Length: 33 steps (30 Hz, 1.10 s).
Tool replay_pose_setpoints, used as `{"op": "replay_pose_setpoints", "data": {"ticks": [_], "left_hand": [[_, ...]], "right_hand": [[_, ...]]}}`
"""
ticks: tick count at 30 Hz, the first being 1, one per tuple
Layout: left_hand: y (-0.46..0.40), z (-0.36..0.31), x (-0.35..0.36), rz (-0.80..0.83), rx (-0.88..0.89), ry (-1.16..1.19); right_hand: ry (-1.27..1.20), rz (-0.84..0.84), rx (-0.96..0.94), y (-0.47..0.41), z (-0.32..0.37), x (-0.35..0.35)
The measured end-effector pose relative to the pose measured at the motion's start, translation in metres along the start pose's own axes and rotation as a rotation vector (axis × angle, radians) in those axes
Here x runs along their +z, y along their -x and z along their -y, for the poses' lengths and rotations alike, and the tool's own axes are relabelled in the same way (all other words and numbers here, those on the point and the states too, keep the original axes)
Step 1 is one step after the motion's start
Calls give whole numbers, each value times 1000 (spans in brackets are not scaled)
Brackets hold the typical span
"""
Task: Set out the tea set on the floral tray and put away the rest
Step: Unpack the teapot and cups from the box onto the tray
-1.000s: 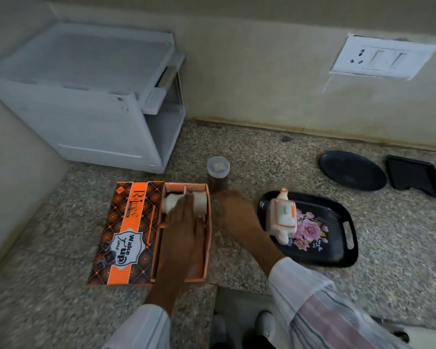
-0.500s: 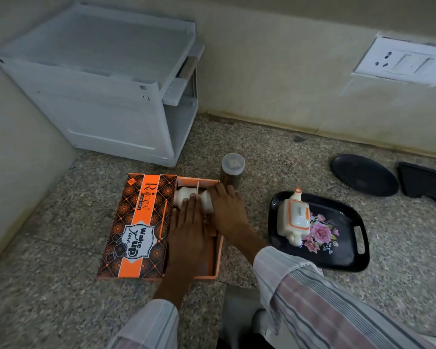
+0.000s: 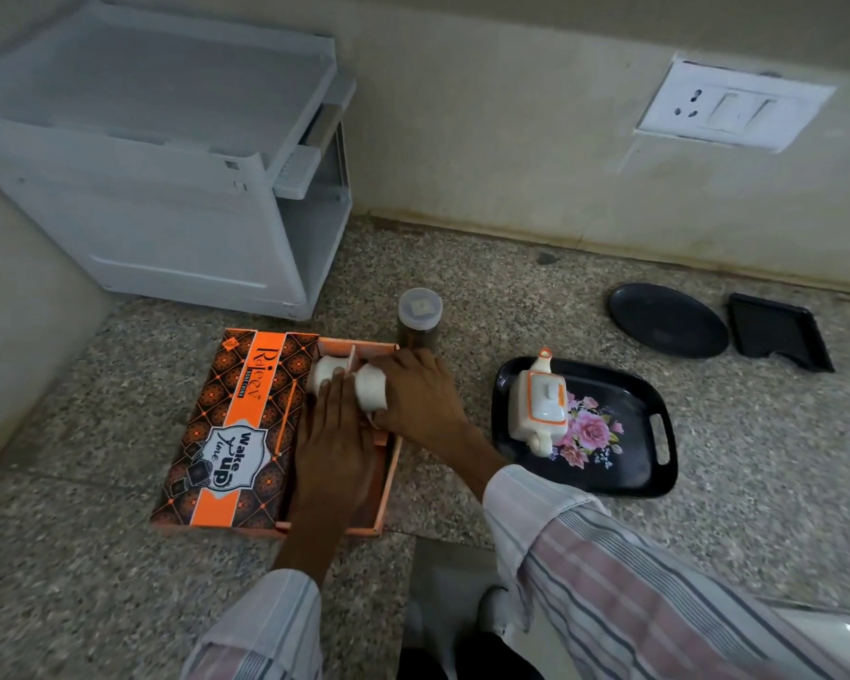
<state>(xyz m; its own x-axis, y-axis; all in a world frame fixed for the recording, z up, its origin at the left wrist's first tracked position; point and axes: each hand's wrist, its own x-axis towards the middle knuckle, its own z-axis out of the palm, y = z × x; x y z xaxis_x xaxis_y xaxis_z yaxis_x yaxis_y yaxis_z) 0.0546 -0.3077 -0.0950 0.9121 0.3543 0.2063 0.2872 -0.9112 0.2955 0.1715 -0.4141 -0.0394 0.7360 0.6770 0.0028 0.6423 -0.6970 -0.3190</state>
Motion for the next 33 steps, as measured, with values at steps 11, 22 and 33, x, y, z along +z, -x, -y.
{"op": "replay_pose_setpoints", "data": {"ticks": [11, 22, 33], "left_hand": [[-12, -1, 15, 11, -4, -9], [-24, -148, 14, 55, 129, 368], [-46, -157, 87, 381, 29, 664]], "right_hand": [[-239, -57, 16, 9, -3, -28], [-212, -289, 252, 89, -110, -91], [-142, -204, 570, 137, -213, -88]]}}
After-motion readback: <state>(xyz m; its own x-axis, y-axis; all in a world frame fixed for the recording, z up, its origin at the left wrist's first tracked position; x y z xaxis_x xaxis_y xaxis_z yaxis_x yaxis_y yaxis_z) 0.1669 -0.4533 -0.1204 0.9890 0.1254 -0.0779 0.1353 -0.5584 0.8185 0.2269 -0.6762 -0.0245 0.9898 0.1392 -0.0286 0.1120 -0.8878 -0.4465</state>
